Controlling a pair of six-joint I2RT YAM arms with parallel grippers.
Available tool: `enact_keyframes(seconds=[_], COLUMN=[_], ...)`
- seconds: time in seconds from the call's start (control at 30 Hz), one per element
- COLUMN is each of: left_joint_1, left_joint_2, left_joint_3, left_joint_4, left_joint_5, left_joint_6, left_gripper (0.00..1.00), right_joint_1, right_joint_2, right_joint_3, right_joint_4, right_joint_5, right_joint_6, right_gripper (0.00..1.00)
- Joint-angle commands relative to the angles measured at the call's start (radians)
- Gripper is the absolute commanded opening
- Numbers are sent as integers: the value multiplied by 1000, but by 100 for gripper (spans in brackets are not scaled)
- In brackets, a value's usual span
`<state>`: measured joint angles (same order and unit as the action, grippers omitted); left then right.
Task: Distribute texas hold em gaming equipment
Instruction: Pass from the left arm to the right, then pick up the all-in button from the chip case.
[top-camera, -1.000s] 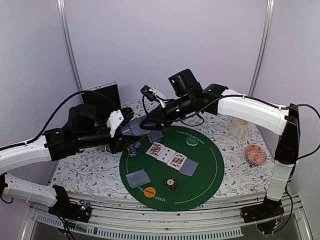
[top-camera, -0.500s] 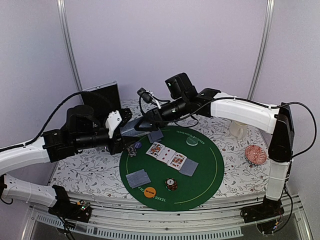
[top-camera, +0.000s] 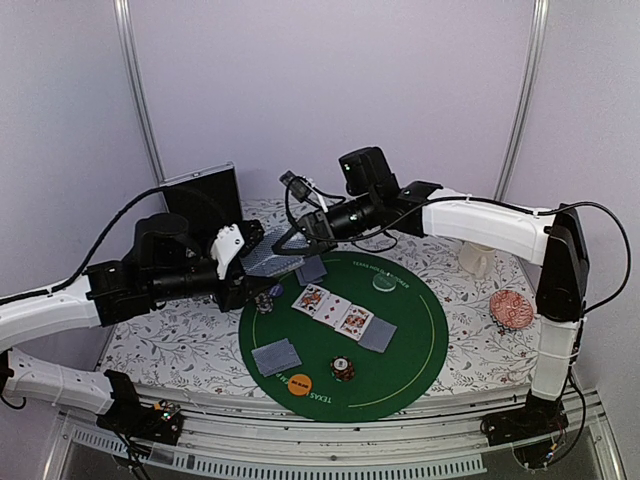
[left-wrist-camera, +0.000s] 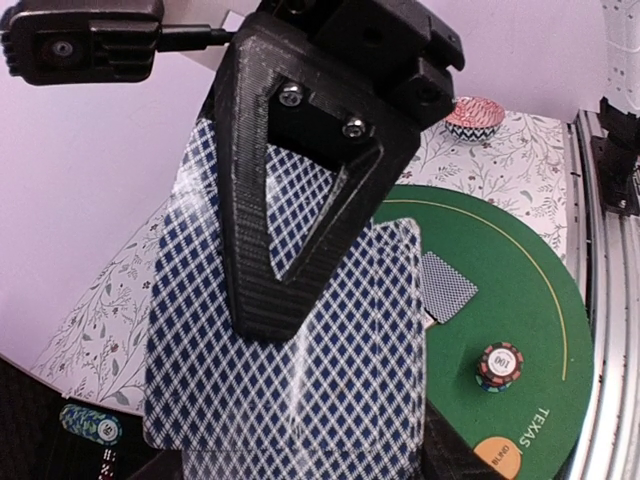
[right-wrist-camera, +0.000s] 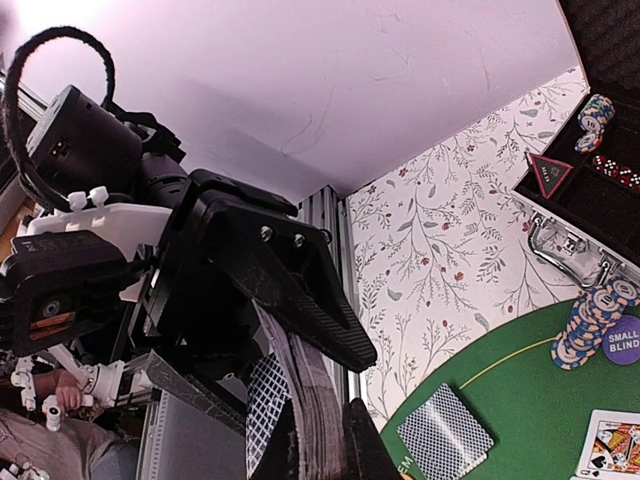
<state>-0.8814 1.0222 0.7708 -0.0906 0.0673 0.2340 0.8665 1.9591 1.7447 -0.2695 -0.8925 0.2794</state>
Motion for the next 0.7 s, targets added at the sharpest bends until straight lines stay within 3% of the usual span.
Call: enact_keyframes(seconds=[0.0, 0.37, 0.53, 0.67], left_joint_1=[-2, 15, 80, 196], left_joint_2=[-6, -10, 3, 73], left_joint_3=[1, 5, 42, 130], left_joint_4=[65, 62, 38, -52], left_joint_5=[-22, -21, -68, -212], left_joint_6=[2, -14, -83, -217], left_gripper=[54, 98, 98, 97], right_joint_1=[-22, -80, -145, -195], right_joint_2=[-38, -76, -136, -208], right_joint_3=[-70, -155, -225, -305], right_joint_4=[71, 161, 154, 144], right_joint_5=[-2, 1, 94, 138], right_joint_6=[71, 136, 130, 100], right_gripper=[2, 2, 2, 2])
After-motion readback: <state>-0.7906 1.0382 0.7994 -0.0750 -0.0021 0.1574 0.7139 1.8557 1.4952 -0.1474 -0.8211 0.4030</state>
